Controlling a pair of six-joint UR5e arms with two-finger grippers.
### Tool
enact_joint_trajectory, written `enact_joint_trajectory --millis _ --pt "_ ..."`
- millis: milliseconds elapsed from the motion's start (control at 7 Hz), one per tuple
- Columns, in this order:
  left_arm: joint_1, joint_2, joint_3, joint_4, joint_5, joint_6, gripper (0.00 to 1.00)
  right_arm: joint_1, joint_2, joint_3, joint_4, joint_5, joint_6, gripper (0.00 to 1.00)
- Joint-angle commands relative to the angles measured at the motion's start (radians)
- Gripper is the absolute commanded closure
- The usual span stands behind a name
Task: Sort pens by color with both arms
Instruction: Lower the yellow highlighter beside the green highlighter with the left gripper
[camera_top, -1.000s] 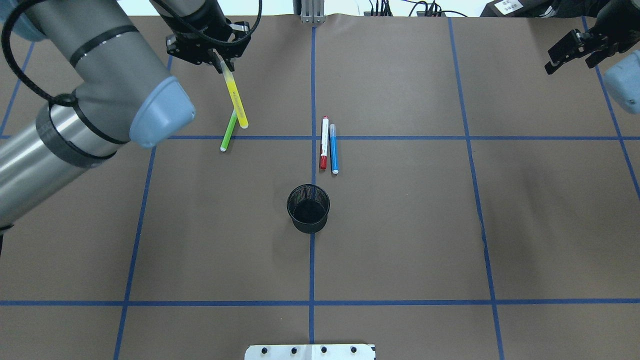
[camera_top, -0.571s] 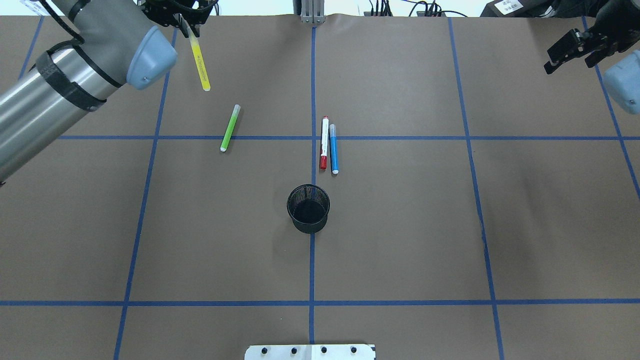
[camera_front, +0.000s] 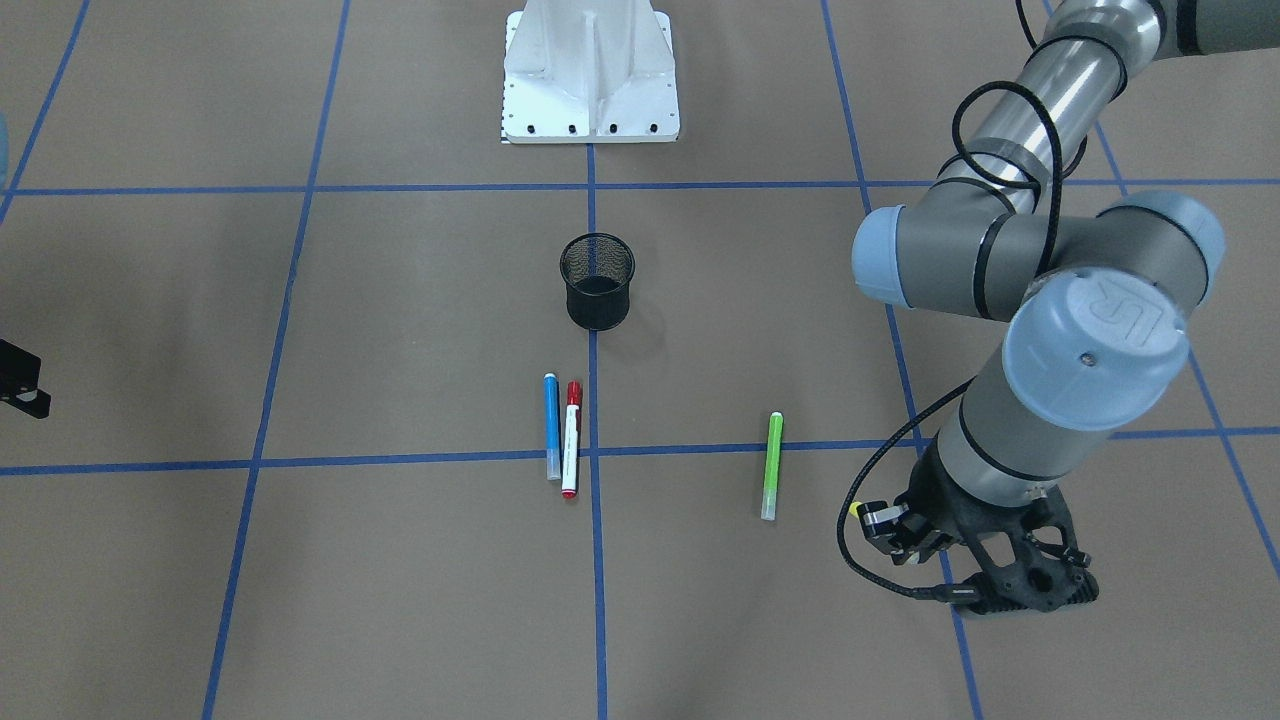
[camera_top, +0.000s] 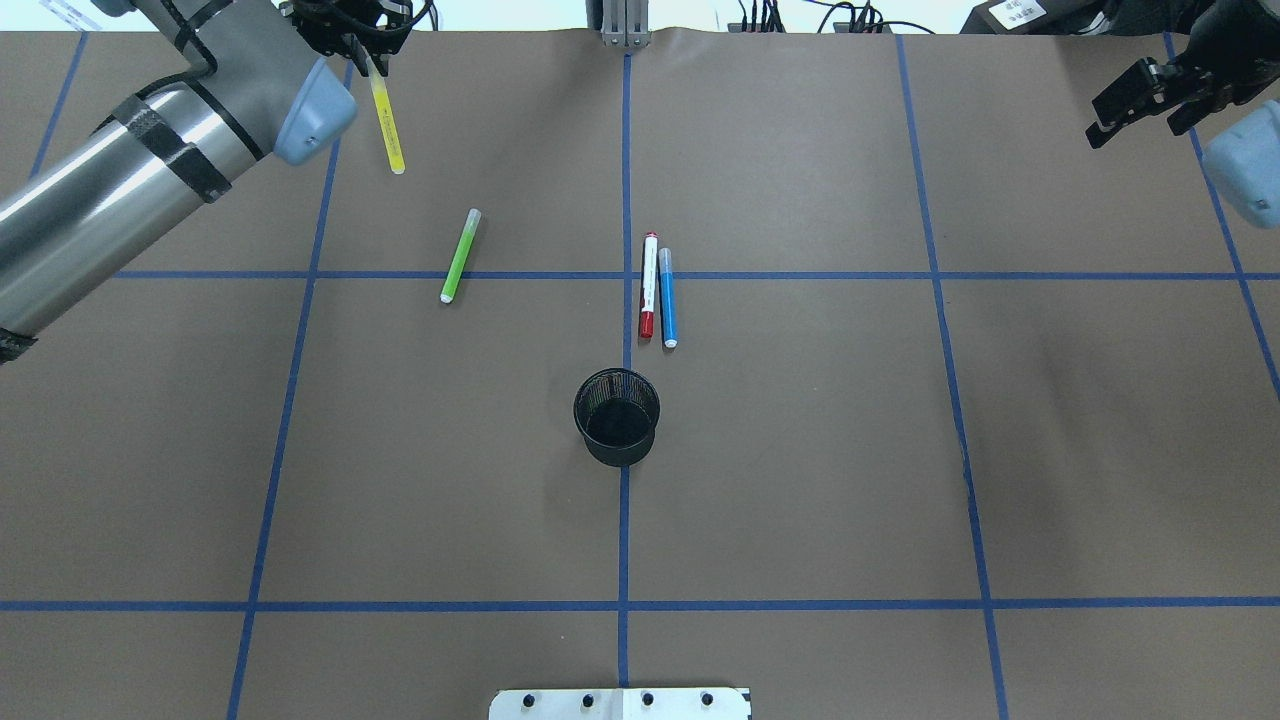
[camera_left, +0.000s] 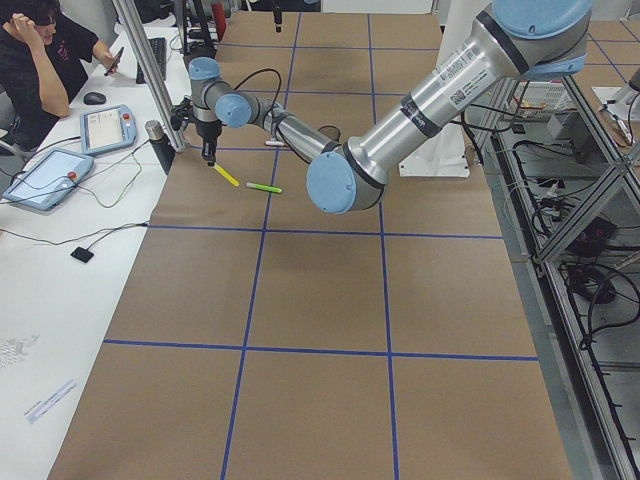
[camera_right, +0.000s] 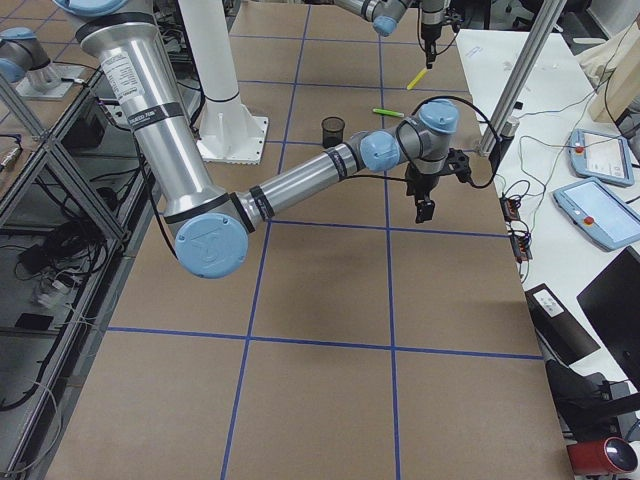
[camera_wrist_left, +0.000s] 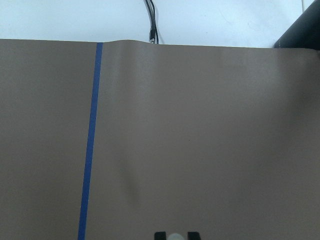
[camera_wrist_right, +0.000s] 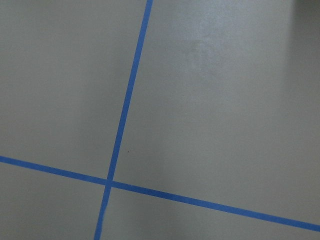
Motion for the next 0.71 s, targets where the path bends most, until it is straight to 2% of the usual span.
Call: enact_joint_trajectory --millis 0,286,571 --pt "0.046 0.004 0.021 -0.013 0.003 -0.001 1.0 -0.002 -0.001 -0.001 0.0 0.0 0.0 0.01" --pt "0.108 0.007 0.021 -0.033 0.031 -0.044 1.0 -0.008 0.0 -0.002 0.0 0.0 0.0 0.01" --pt "0.122 0.019 0.018 -0.035 0.031 -0.046 1.0 -0.015 0.0 -0.002 0.0 0.0 0.0 0.01"
